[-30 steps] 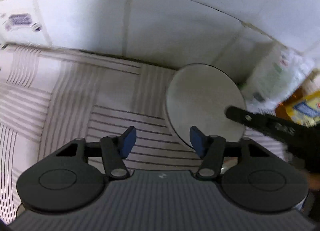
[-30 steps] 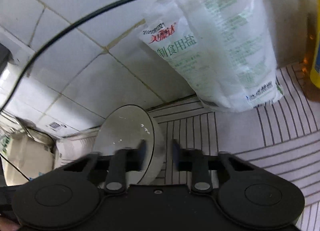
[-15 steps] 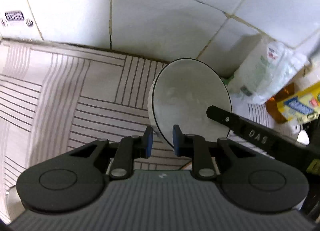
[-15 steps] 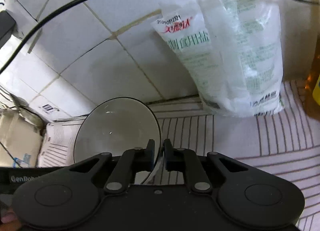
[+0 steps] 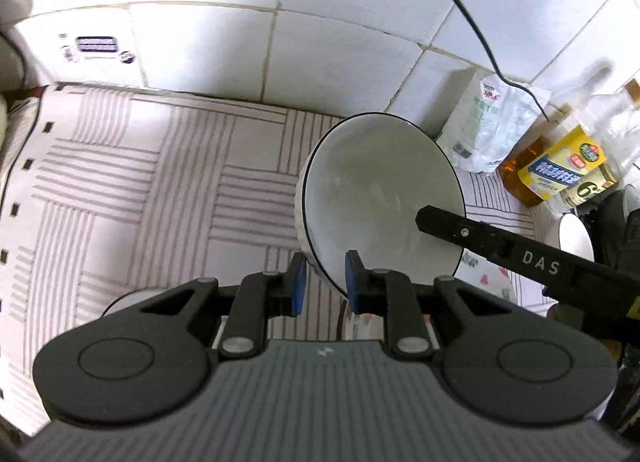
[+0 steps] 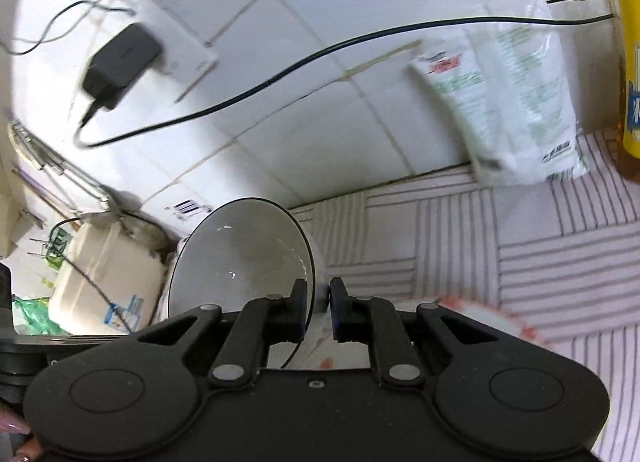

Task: Organize plates and bowls
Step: 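Carry the second bowl over the first bowl, lower it in, release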

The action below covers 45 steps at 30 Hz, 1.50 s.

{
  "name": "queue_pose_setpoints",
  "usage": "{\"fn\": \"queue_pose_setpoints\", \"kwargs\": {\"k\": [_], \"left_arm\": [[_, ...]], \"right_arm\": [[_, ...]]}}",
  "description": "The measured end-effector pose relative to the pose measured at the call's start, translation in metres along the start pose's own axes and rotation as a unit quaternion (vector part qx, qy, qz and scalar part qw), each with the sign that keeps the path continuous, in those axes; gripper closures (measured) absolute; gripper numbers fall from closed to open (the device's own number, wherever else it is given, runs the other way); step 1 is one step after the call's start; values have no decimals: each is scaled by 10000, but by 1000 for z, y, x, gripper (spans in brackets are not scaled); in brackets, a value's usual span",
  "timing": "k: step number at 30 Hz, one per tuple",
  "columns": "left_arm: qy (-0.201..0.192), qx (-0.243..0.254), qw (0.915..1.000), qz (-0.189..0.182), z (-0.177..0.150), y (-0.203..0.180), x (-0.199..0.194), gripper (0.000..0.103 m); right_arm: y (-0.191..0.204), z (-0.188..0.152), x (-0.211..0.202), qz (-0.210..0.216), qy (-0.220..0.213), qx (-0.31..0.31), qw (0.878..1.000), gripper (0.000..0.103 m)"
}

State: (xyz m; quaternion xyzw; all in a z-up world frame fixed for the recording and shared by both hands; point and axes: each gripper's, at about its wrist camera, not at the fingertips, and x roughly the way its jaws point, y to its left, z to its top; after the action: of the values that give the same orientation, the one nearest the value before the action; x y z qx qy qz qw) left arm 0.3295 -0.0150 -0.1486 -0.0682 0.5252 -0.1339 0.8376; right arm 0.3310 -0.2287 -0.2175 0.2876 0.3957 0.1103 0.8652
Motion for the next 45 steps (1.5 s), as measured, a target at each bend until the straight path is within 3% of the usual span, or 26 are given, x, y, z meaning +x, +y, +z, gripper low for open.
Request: {"fn": "queue_pose_setpoints", "kwargs": {"k": [18,26,30,34,45], "left_arm": [[-42,-389,9989,266,-48,74,-87,84],[117,-780,9966,240,-63,98,-82,84],[195,-863,9952,418,-69,101,-71,84],[399,-921,9939,447,-75,109,-57,84],[861,-833,9911,589,-76,113,-37,82]], "right_arm": [[102,-54,4,105,297,-673,9972,88],[124,-73,13,-216,547,-1153,9916,88],[148,-82,23,-661,632,-1902,9775,88],[152,-84,34,-761,717,-2291,9678,89],[162,-98,50,-1035,813,-2880,9485,89]]}}
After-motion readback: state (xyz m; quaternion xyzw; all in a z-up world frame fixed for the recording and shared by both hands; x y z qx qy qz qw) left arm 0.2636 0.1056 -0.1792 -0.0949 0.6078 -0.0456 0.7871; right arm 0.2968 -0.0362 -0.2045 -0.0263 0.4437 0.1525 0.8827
